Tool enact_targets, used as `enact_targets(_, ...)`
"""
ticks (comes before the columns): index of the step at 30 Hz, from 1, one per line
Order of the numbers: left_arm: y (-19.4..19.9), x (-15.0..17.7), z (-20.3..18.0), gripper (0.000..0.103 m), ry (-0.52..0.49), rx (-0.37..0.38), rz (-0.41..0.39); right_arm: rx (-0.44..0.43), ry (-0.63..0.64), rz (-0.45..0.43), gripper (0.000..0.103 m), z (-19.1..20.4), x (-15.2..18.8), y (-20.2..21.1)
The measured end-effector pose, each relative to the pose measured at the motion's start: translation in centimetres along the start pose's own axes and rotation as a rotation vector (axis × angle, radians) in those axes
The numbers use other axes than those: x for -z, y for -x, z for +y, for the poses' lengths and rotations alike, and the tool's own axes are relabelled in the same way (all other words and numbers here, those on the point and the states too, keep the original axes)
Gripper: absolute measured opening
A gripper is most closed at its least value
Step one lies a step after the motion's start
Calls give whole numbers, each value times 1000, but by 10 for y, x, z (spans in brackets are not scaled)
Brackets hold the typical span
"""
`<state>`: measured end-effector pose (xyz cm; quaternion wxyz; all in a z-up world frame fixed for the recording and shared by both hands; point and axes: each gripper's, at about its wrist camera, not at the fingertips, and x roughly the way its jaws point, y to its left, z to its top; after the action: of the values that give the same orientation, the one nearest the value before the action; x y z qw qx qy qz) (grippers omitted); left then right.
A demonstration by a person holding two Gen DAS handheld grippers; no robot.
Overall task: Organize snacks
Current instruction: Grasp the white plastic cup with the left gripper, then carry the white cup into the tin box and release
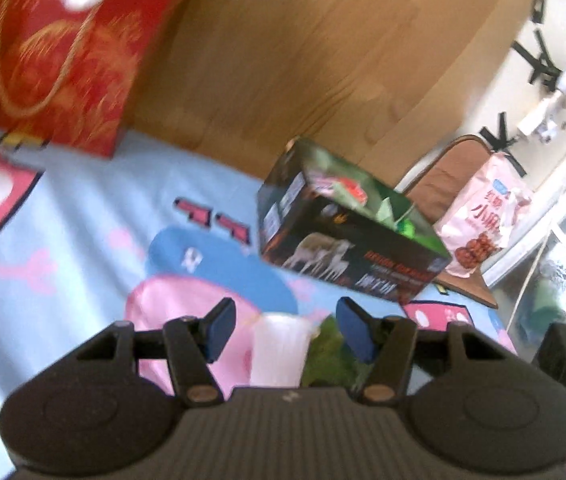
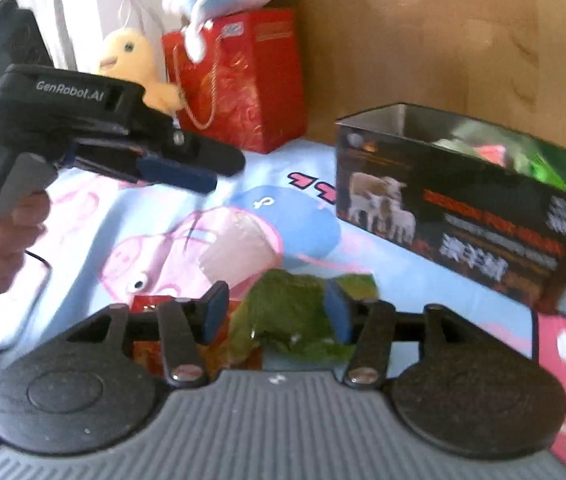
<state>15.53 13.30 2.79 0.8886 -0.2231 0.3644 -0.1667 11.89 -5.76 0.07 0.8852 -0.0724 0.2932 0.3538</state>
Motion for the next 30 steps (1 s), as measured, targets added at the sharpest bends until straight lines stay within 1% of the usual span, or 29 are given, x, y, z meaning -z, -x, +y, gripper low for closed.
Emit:
enact_targets(1, 0, 2, 3, 57, 11, 7, 2, 58, 55, 18, 58, 6, 0, -6)
enact_targets(2, 1, 4, 5, 57, 15, 15, 1, 92, 94, 12, 58, 9, 2, -7)
enact_targets(3, 1, 5, 6, 57, 13, 21, -1, 111, 94, 21, 58, 7, 2, -6)
enact_targets(5, 3, 7, 8, 57, 9, 39, 1, 142, 51, 34, 58, -4, 2, 0)
enact_targets(7, 1, 9, 9, 57, 7, 57, 5, 148, 9, 32, 57, -14, 5, 11)
enact_targets(9, -3, 10, 8, 57, -1, 67, 13, 103, -37, -3, 58, -15, 2, 22)
enact_targets(11, -7, 13, 7, 57, -10, 47, 21, 24, -80, -30, 58, -12, -5, 26)
enact_targets(12, -7, 13, 8, 57, -16, 40, 24, -19, -94, -28, 57, -7, -8, 23)
enact_targets(13, -9, 14, 8, 54, -21, 33, 29, -55, -101, -18, 57, -4, -10, 21)
enact_targets(14, -11, 14, 9, 48, -24, 23, 44, -85, -108, 0, 55, 1, -13, 14)
enact_targets(15, -16, 15, 10, 42, -26, 17, 66, -105, -122, 22, 50, 4, -14, 4)
enact_targets(16, -20, 16, 12, 34, -22, 31, 85, -118, -139, 45, 46, 5, -15, -6)
enact_targets(17, -23, 16, 13, 34, -14, 28, 96, -135, -160, 66, 39, 4, -16, -17)
enact_targets(18, -23, 16, 12, 34, -12, 18, 87, -154, -186, 86, 37, 2, -15, -29)
enact_targets(19, -21, 13, 11, 33, -9, 24, 81, -168, -211, 76, 36, 0, -15, -34)
enact_targets(20, -16, 8, 8, 33, -5, 45, 62, -170, -218, 80, 34, 1, -16, -36)
enact_targets(21, -11, 3, 3, 33, -15, 65, 42, -165, -219, 69, 34, 3, -19, -34)
enact_targets(22, -7, -4, -4, 34, -34, 82, 21, -152, -208, 38, 34, 5, -21, -28)
enact_targets(23, -3, -14, -15, 34, -66, 100, -7, -136, -185, -5, 34, 7, -25, -18)
enact_targets(25, -4, -31, -35, 34, -127, 111, -43, -100, -151, -93, 34, 6, -34, 7)
enact_targets(27, -15, -50, -55, 35, -185, 104, -68, -55, -127, -163, 34, -1, -48, 20)
enact_targets(30, -44, -73, -71, 35, -209, 93, -74, 15, -116, -205, 34, -20, -67, 25)
